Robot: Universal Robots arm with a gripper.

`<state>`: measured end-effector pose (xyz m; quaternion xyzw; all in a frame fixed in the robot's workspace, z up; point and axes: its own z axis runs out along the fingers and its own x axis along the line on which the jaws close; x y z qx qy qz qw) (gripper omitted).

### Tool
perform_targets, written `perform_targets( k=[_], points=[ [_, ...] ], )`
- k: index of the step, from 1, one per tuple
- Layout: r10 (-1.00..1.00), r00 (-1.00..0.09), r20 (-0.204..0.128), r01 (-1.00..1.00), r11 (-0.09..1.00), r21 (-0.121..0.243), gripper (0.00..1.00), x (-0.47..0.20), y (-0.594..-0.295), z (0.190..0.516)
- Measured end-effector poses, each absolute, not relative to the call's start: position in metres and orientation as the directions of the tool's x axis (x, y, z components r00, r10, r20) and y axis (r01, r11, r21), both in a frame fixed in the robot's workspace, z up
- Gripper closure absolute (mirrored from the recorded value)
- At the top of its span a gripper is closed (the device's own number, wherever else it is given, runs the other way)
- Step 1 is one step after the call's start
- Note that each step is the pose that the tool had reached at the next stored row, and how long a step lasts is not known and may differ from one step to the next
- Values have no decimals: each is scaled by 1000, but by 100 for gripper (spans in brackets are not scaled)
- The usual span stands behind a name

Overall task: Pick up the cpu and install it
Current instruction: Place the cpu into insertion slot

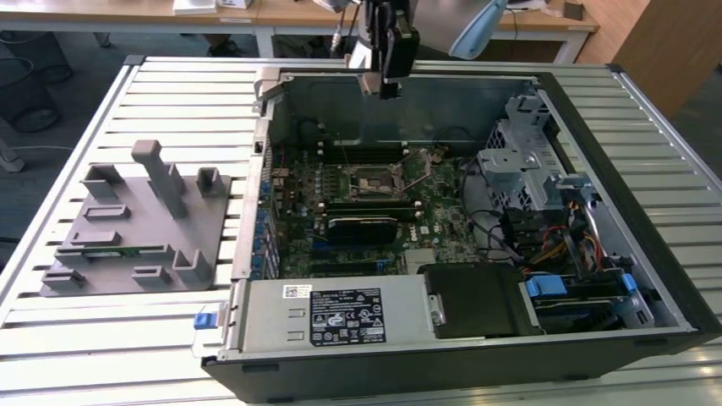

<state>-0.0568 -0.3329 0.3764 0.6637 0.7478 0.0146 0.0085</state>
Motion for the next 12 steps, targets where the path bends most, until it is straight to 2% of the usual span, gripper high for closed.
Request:
perform_targets(
  k=[12],
  points=[
    [994,-112,7,993,112,30,46,-57,-328,357]
  ],
)
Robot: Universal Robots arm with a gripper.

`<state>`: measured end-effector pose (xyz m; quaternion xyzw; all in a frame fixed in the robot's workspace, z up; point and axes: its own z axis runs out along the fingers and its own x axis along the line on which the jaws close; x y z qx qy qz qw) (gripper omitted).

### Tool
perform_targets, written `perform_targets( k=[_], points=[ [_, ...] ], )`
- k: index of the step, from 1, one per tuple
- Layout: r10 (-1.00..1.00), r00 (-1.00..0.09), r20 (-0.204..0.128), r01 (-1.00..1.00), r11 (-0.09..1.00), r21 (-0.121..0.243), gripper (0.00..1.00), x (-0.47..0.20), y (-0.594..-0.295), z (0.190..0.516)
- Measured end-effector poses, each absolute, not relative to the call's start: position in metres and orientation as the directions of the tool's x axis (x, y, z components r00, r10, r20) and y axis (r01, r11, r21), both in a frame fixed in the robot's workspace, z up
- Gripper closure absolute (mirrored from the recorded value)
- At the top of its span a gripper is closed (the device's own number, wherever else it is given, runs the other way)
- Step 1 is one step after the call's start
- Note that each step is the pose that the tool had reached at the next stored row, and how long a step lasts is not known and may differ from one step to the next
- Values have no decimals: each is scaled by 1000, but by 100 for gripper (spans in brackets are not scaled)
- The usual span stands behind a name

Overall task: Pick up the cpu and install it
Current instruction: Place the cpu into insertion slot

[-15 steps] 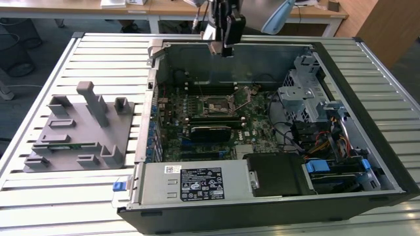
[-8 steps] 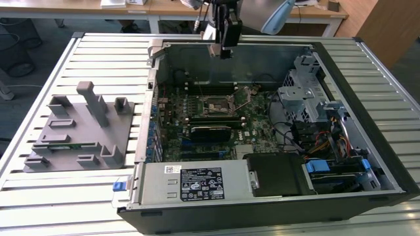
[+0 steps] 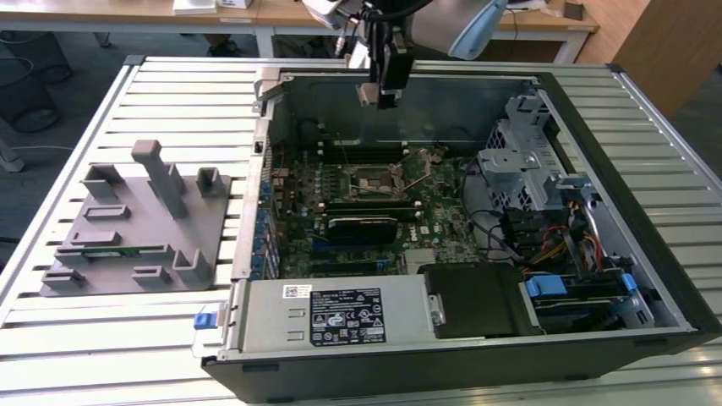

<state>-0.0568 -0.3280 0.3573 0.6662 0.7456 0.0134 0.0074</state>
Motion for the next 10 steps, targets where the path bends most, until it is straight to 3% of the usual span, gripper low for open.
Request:
perform_targets(
  k=[10],
  points=[
    [994,-112,3,993,112,30,46,-57,-329,353]
  ],
)
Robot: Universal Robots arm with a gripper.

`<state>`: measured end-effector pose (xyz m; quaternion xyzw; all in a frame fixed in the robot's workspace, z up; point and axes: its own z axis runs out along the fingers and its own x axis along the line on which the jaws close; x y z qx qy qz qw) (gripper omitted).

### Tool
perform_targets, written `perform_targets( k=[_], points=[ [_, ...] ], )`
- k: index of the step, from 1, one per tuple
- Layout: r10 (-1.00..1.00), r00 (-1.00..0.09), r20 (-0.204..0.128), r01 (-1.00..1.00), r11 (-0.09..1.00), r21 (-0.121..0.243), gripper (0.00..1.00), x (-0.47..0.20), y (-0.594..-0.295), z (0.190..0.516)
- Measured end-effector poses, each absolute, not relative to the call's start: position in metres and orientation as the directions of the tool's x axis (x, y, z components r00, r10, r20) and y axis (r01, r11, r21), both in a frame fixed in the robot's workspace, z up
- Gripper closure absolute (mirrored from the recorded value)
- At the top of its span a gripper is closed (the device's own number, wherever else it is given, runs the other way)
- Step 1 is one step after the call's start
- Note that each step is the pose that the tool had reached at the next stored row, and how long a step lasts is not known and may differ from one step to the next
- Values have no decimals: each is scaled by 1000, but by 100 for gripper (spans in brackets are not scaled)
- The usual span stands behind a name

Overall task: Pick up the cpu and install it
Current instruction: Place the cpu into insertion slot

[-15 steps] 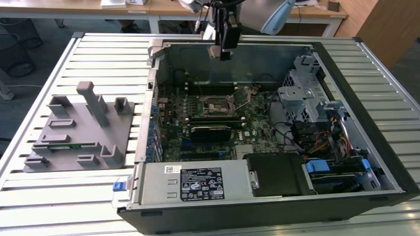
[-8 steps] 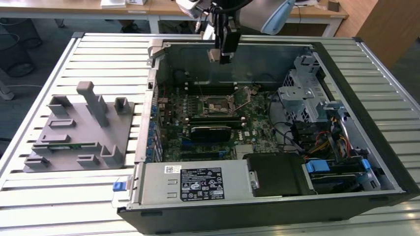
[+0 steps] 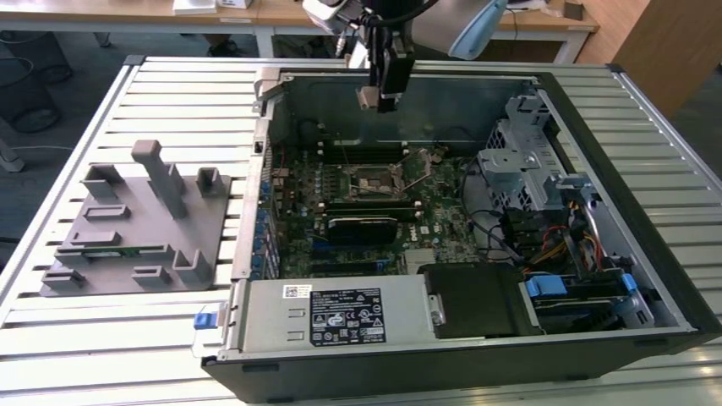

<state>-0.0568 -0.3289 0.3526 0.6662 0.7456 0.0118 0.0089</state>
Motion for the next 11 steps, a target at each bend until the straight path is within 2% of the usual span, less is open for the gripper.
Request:
perform_targets(
  k=[11],
  points=[
    [994,-111,2,993,111,29,46,-57,-329,346]
  ],
)
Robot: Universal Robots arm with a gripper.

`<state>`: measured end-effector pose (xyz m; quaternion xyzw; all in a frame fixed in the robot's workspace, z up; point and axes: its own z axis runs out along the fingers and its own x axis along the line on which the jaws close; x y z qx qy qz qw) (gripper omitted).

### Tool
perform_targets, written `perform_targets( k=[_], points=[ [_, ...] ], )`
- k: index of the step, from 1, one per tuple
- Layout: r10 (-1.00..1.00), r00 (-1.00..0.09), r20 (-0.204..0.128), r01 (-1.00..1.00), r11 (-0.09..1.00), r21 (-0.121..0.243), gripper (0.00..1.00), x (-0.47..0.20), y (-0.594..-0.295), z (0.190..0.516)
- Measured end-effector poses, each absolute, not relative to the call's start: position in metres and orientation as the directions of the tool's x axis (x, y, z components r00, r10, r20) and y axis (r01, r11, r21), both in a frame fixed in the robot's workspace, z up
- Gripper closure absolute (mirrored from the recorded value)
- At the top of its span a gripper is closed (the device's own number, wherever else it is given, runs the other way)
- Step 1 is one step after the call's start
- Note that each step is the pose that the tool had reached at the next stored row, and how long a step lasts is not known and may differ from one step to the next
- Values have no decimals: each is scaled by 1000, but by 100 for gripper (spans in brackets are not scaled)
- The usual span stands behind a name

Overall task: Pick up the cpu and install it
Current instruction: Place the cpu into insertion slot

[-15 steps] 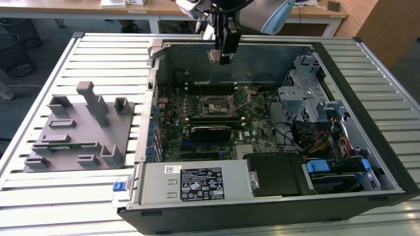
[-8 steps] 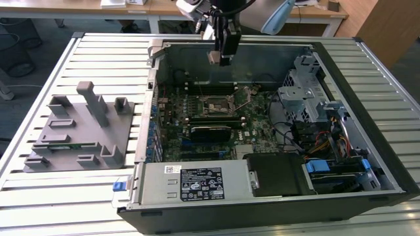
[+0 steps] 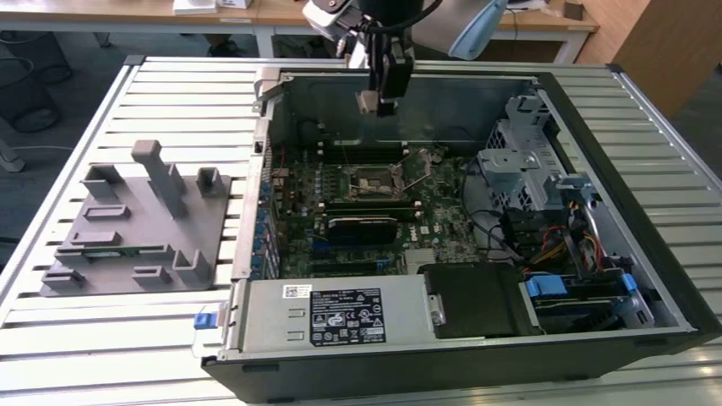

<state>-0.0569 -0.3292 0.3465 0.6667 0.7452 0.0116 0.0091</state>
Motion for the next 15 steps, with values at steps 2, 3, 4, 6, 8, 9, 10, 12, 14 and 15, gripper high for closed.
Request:
perform_targets(
  k=[2,3,4,6,8,9,10,12,14,15],
  points=[
    [994,-107,2,994,107,29,46,-57,-329,345],
    [995,-104,2,994,104,29,46,-57,-329,343],
    [995,-101,2,994,101,29,46,-57,-330,342],
    [995,-97,2,995,97,29,46,-57,-330,338],
    [996,-94,2,995,94,29,46,-57,-331,335],
    [996,-93,2,995,93,29,46,-57,-331,333],
    [996,-92,2,995,92,29,46,-57,-331,331],
    [996,-90,2,996,90,29,46,-57,-333,327],
    [996,-90,2,996,90,29,46,-57,-335,324],
    [996,-90,2,996,90,29,46,-57,-336,323]
  ],
)
